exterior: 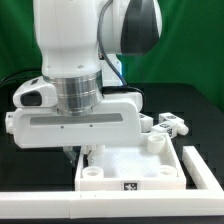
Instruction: Assemble one leg
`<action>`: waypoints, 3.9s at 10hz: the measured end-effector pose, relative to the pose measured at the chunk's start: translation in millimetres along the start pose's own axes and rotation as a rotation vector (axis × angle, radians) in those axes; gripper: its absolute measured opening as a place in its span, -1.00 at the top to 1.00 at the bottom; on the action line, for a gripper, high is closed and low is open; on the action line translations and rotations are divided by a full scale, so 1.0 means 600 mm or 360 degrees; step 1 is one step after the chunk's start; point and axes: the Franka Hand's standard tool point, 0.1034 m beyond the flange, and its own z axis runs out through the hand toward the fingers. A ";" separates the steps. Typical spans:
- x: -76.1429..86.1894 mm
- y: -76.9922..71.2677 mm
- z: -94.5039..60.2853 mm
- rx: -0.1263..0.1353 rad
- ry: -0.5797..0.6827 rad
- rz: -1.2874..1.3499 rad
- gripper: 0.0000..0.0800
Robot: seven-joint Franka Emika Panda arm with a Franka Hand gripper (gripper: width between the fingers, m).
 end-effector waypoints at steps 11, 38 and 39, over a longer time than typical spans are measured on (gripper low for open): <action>0.018 -0.049 0.025 -0.0020 0.0034 -0.0057 0.89; -0.281 -0.234 -0.067 -0.0112 -0.0005 -0.0631 -0.62; -0.285 -0.234 -0.067 -0.0124 -0.0119 -0.0613 -0.62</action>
Offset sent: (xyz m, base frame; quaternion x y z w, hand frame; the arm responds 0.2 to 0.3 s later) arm 0.0216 0.0168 -0.0187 -0.0017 0.0349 0.0083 0.9994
